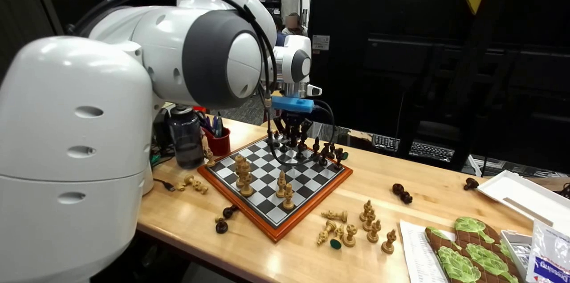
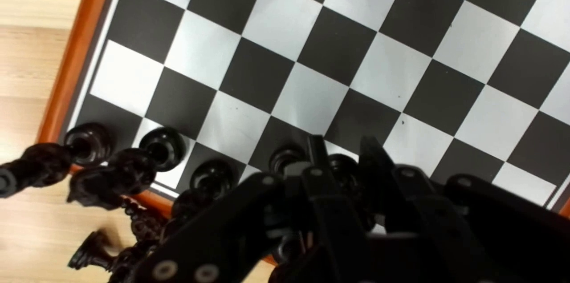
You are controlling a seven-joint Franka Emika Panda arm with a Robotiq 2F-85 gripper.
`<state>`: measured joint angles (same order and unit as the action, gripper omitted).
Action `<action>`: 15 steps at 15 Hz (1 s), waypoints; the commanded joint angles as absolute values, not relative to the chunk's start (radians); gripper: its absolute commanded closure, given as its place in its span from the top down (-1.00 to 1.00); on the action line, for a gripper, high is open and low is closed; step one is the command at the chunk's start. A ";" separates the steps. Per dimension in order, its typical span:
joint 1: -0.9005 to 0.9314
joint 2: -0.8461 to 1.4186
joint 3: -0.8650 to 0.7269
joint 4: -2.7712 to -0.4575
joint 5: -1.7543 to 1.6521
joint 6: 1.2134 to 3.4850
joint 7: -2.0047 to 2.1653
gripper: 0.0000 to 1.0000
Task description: Put the dark brown chess piece on the chess board
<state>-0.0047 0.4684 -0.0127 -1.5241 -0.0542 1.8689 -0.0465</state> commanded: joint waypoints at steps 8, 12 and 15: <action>-0.029 0.476 -0.002 -1.484 -0.007 1.807 -0.083 -0.88; -0.032 0.486 -0.001 -1.483 0.023 1.809 -0.089 -0.88; -0.037 0.490 -0.001 -1.487 0.038 1.816 -0.095 -0.88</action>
